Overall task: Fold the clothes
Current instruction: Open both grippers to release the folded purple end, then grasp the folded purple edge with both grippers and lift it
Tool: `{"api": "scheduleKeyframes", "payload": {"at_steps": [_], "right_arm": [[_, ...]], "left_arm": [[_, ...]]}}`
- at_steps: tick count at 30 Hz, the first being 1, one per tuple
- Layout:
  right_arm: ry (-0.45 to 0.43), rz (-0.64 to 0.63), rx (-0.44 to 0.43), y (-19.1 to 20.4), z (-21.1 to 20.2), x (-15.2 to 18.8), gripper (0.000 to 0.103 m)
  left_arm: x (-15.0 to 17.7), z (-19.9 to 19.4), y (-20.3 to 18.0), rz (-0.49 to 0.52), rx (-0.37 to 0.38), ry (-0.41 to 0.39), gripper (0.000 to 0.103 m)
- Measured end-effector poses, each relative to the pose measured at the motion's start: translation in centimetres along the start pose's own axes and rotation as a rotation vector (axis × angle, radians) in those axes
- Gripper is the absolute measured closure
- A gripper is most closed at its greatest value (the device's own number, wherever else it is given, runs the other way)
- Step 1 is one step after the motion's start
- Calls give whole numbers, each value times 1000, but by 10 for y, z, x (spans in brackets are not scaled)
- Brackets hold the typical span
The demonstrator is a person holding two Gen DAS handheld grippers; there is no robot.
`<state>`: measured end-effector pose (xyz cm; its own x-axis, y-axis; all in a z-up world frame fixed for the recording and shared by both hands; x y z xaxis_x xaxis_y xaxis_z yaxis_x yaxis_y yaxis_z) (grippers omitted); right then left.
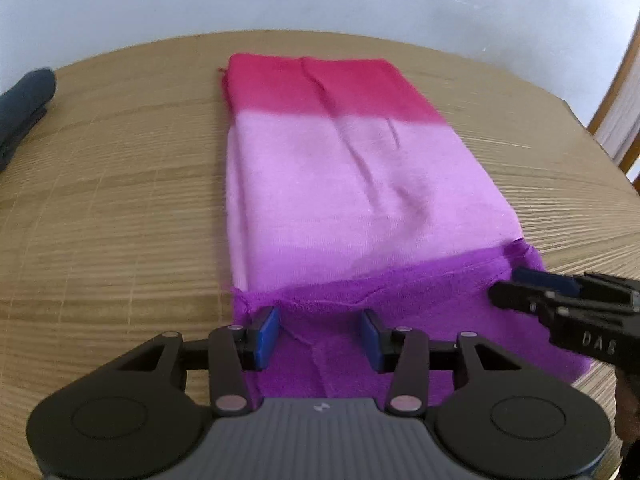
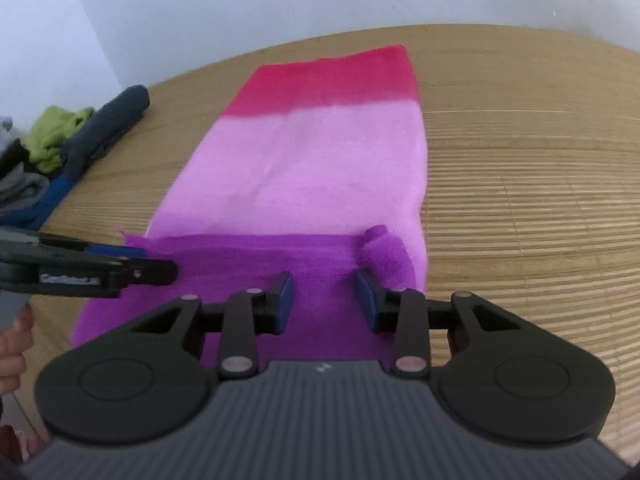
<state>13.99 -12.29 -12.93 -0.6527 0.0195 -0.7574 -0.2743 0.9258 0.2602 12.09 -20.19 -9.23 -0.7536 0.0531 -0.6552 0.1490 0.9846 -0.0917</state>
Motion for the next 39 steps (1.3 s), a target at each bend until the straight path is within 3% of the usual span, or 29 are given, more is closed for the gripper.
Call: {"api": "scheduleKeyframes", "payload": {"at_steps": [4, 6, 8, 11, 17, 24, 30, 35, 39], "right_arm": [[-36, -1, 25, 7, -11, -7, 65], [-64, -39, 33, 12, -15, -9, 65], [-8, -78, 58, 12, -3, -2, 65], [-34, -100, 73, 11, 5, -1, 65], [-99, -33, 76, 6, -34, -14, 65], [-26, -6, 8, -18, -87, 24, 62], [48, -150, 9, -14, -101, 62, 61], [-27, -274, 42, -8, -96, 68, 61], [-15, -284, 15, -5, -87, 69, 61]], "left_arm": [[-6, -10, 0, 27, 24, -35, 54], [-7, -5, 1, 52, 12, -30, 48], [-8, 4, 3, 74, -7, -15, 47], [-10, 11, 9, 68, -15, 4, 43], [-16, -25, 23, 53, -15, -57, 45], [28, -70, 25, 194, 4, -47, 44], [58, -62, 5, 278, 62, 13, 44], [67, -44, -4, 260, 87, 24, 44], [63, -38, -9, 238, 83, 4, 44]]}}
Point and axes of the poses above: each gripper's, at about its wrist camera, not at the fingertips, and z roughly the way its jaws point, y to its left, x to its underside, the point moved 6 cm from there along z, roughly the way its jaws point, and after that the axes turned 6 degrees about -y, right-handed, at the moved point
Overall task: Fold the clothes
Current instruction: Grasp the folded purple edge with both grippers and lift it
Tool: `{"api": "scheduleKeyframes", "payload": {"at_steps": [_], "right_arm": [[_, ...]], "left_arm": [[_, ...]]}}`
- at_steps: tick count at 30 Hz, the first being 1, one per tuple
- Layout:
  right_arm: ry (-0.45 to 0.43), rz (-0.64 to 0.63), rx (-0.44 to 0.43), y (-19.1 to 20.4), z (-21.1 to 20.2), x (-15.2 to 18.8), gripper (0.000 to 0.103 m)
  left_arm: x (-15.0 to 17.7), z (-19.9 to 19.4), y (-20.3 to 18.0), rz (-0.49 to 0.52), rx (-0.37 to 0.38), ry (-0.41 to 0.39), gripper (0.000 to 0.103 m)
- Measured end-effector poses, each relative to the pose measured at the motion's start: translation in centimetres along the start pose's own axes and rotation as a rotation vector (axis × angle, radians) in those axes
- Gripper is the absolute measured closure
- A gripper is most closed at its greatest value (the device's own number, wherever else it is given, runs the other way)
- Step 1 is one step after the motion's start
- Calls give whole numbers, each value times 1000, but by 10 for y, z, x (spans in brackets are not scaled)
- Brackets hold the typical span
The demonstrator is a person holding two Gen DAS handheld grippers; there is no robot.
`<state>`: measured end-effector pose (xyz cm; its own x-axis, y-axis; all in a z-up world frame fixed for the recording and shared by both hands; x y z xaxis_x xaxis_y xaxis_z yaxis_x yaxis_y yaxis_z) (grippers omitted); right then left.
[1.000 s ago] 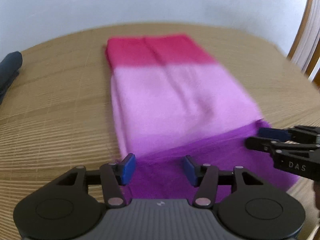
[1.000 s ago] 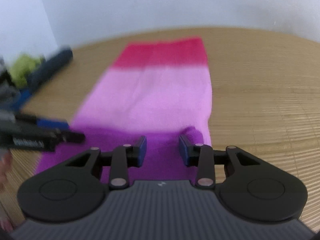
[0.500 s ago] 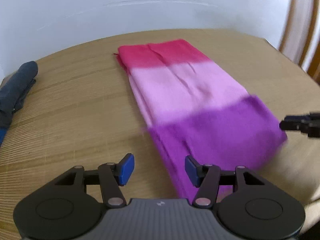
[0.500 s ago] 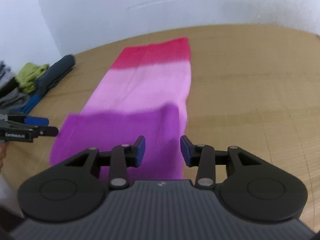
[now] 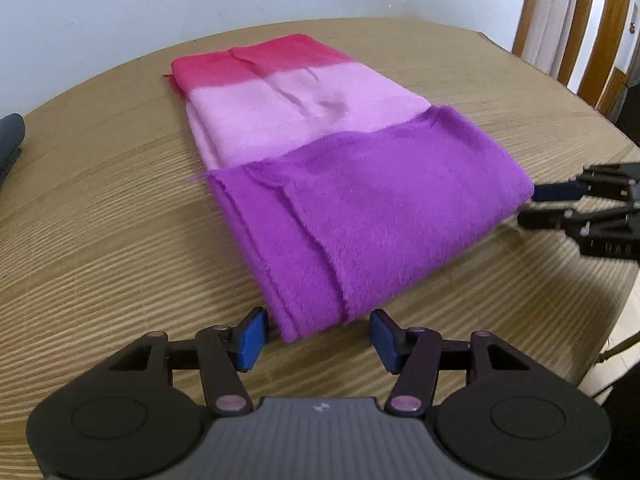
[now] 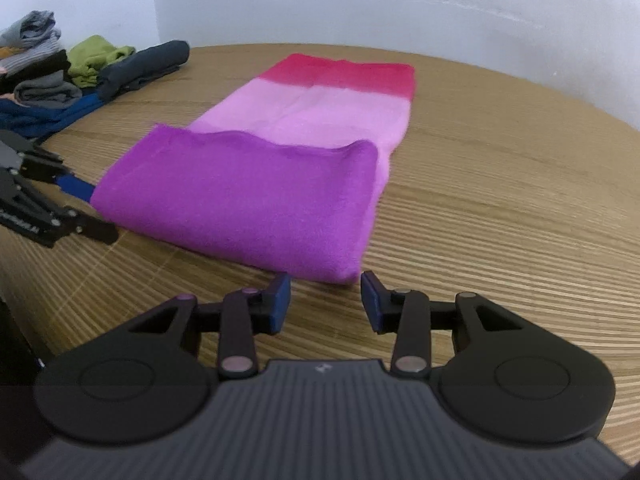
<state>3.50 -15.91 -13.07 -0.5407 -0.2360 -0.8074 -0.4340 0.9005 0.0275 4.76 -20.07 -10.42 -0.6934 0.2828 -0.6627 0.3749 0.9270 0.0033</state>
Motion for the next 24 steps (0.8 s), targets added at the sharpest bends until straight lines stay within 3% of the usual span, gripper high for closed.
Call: {"api": "scheduleKeyframes", "payload": {"at_steps": [7, 8, 9, 10, 11, 12, 17, 24], "right_arm": [[-37, -48, 1, 1, 19, -6, 61], [-44, -50, -7, 1, 21, -7, 61], [-49, -46, -13, 1, 22, -7, 61], [-52, -34, -19, 1, 24, -8, 66], [-54, -22, -26, 0, 25, -9, 71], [-56, -17, -32, 0, 24, -10, 82], [-87, 17, -115, 4, 1, -19, 88], [-113, 177, -258, 10, -52, -30, 89]], "left_arm": [[-7, 7, -5, -19, -8, -22, 46], [-8, 7, -5, -26, -5, -30, 60], [-10, 7, -5, -32, -1, -37, 81], [-12, 7, -6, -51, 15, -38, 83], [-14, 5, -5, -73, 36, -42, 84], [-16, 2, -4, -83, 48, -47, 84], [-29, -21, 8, -167, 90, -61, 85], [-39, -58, 21, -270, 167, -30, 84]]}}
Point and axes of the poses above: each gripper's, at about its wrist camera, not at the fingertips, and z roughly the way its jaws point, y to its left, x to its underside, the point moved 6 cm from there along z, roughly the way its jaws point, and after that the axes turned 6 degrees about -y, right-handed, at the moved point
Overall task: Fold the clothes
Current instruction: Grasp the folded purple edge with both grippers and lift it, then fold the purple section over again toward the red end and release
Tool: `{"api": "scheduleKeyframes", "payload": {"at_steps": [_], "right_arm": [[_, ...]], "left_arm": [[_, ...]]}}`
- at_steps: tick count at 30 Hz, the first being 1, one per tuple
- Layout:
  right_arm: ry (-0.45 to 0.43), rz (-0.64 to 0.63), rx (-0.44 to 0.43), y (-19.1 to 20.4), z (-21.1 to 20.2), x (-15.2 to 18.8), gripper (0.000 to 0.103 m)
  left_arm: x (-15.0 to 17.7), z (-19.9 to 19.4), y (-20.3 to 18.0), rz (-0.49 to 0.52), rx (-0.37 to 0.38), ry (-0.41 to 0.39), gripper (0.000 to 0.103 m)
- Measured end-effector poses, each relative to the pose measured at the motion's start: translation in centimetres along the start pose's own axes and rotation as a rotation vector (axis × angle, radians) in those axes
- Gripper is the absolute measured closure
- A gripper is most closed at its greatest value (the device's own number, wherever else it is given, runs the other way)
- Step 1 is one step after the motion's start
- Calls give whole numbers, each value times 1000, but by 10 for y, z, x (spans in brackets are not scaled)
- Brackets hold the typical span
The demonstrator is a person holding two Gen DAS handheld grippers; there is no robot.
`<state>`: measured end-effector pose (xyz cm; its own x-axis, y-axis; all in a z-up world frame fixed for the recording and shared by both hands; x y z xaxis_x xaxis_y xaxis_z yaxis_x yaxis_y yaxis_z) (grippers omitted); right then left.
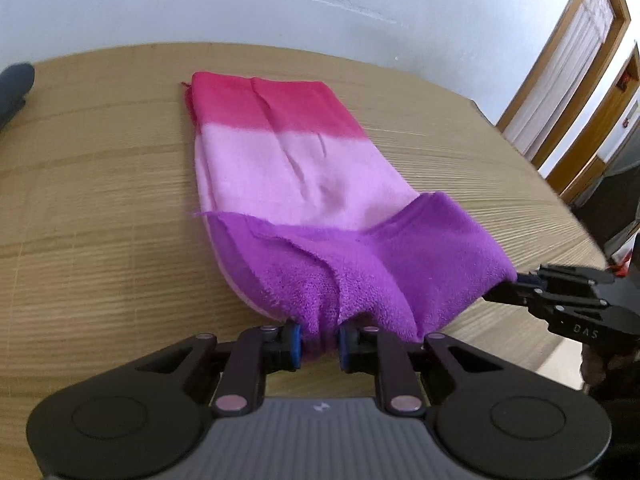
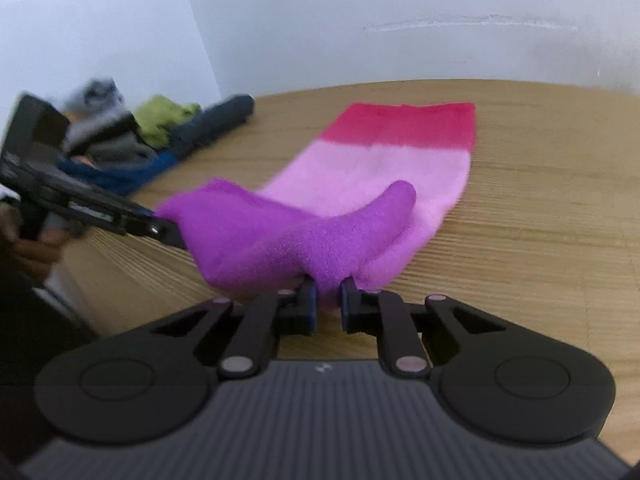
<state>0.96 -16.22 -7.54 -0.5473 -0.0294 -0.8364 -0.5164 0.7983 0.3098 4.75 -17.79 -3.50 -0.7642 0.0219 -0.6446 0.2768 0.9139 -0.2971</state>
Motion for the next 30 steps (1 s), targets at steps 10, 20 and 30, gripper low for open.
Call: {"api": "scheduleKeyframes", "payload": {"at_steps": [10, 20, 30], "right_arm": [[-61, 207, 34, -16, -7, -7, 89], [-109, 248, 44, -38, 26, -39, 89], [-94, 175, 142, -59, 72, -54, 86]], "left_arm": [[-31, 6, 12, -109, -27, 10, 84], [-75, 31, 14, -112, -137, 3, 82], [-104, 76, 34, -112, -240, 20, 81]]}}
Point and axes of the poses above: each gripper's, at about its wrist camera, not at the fingertips, and z roughly the way its jaws point, y to its left, x to its underside, the point moved 6 cm from there along z, roughly the way its jaws point, and after that the axes turned 6 degrees about -y, right-handed, at the moved point
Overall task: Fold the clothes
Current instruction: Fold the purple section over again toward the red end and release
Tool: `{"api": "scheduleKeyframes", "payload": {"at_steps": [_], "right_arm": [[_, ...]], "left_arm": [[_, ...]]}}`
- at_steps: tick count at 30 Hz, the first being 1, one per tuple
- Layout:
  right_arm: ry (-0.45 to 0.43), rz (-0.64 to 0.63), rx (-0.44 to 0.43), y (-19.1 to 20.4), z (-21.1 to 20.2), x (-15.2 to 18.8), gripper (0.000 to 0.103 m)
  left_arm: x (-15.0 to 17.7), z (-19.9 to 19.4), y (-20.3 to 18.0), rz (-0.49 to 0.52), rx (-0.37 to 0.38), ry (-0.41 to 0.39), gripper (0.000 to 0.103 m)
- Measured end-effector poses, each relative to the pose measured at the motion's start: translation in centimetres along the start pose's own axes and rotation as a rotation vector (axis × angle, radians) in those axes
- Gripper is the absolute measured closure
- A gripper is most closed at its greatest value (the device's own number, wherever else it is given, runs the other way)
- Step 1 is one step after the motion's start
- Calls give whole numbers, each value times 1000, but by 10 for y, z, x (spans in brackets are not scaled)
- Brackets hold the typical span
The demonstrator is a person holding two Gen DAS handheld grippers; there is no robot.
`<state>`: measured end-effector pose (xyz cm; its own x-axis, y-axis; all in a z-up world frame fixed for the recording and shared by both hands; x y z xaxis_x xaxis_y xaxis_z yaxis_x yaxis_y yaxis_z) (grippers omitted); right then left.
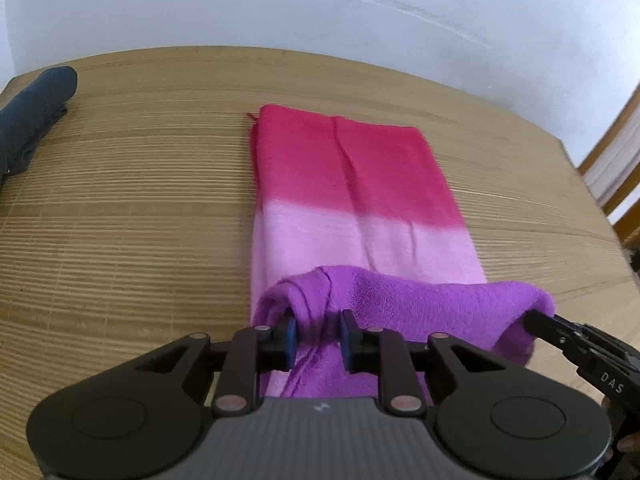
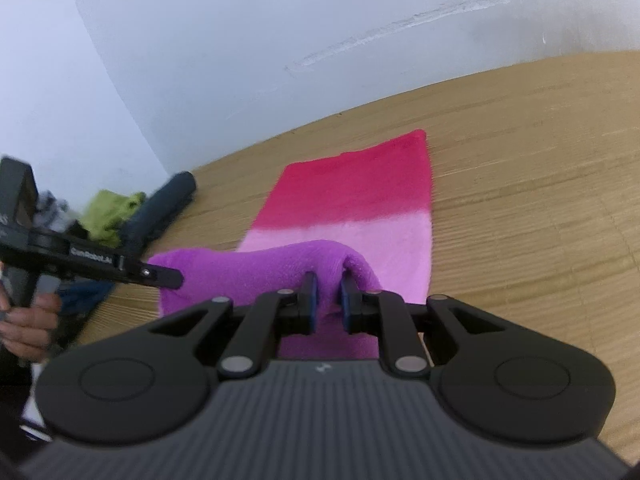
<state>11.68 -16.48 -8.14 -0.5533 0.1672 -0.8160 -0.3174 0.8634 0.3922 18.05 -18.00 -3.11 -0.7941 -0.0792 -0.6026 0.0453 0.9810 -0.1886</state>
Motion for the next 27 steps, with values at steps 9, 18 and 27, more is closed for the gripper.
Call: {"api": "scheduleKeyframes", "payload": {"at_steps": [9, 18, 27], "right_arm": [[45, -50, 87, -21, 33, -3, 61], [-5, -148, 30, -12, 21, -13, 61], [142, -144, 93, -27, 88, 11, 61]], "left_arm": [[3, 38, 15, 4, -98, 49, 76], [-10, 0, -4, 91, -120, -90, 74], [4, 65, -4, 101, -92, 11, 73]]}}
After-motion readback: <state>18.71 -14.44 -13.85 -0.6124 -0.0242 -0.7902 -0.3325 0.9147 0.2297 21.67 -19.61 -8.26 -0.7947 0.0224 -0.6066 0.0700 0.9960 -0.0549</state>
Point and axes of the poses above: each gripper's, at about its wrist camera, not at the fingertips, and z roughly the way its jaws point, y to its left, x to its underside, the point moved 6 cm from there along z, roughly the way its jaws point, and after that the axes turned 6 degrees about -y, right-handed, at the moved point
